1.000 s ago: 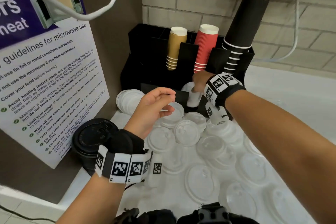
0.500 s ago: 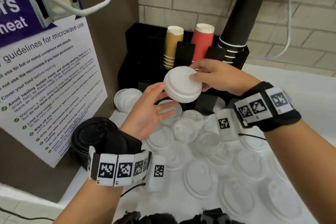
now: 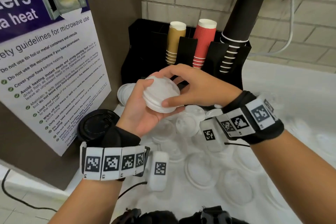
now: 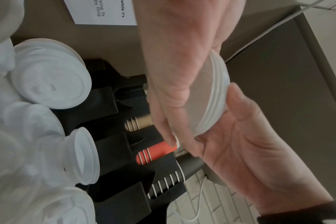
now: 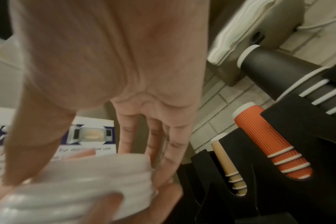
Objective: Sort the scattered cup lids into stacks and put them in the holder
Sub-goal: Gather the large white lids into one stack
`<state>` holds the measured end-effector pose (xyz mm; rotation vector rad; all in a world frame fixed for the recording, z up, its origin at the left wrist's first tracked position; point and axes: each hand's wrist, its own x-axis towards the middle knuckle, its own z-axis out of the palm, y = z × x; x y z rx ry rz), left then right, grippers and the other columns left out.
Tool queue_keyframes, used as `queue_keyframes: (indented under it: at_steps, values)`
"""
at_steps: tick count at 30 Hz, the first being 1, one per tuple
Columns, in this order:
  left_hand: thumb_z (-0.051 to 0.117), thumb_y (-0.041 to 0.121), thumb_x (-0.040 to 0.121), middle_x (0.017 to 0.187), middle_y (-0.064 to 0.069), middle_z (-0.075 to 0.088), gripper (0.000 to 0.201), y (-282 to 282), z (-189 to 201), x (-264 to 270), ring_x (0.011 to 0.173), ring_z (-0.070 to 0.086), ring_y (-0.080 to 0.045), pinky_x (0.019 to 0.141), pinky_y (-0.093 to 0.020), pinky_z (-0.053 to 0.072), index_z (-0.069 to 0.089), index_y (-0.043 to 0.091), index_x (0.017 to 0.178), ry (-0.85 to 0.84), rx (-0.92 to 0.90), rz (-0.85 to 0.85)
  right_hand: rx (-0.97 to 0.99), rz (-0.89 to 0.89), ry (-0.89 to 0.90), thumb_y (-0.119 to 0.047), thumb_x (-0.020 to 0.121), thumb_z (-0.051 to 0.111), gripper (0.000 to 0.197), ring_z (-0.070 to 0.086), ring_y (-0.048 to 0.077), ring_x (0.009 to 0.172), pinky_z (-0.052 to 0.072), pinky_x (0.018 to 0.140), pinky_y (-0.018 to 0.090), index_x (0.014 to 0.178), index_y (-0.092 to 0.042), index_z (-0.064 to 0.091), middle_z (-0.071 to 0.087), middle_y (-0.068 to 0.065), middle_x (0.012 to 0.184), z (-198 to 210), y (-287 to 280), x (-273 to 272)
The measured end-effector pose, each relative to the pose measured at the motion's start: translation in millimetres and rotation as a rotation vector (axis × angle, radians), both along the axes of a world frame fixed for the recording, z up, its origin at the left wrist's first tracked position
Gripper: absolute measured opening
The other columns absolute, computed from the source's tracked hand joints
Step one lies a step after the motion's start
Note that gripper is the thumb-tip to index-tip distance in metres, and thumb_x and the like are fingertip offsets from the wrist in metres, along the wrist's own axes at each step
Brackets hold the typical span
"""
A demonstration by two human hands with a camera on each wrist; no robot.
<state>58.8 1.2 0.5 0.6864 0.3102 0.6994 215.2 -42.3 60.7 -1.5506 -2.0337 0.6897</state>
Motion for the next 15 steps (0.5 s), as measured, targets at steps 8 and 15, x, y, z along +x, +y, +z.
queue_keyframes:
  at_steps: [8,15]
  values:
    - [0.051,0.033,0.08,0.114,-0.009,0.059,0.048,-2.9,-1.0,-5.9,0.093,0.064,-0.025,0.076,-0.039,0.048,0.048,0.021,0.126,0.007,-0.046,0.089,0.098,0.058,-0.115,-0.038,0.079,0.076,0.064,0.046,-0.002,0.105,0.038,0.079,0.0,0.134,-0.027,0.046,0.047,-0.01,0.124,-8.7,3.1,-6.1]
    - [0.06,0.034,0.073,0.095,-0.008,0.062,0.032,13.1,6.1,-27.2,0.093,0.057,-0.035,0.072,-0.037,0.048,0.054,0.025,0.104,-0.052,-0.024,0.186,-0.053,-0.041,-0.245,-0.025,0.093,0.06,0.024,0.058,-0.002,0.089,0.049,0.082,0.011,0.115,-0.015,0.065,0.063,-0.007,0.107,-12.4,-0.6,29.8]
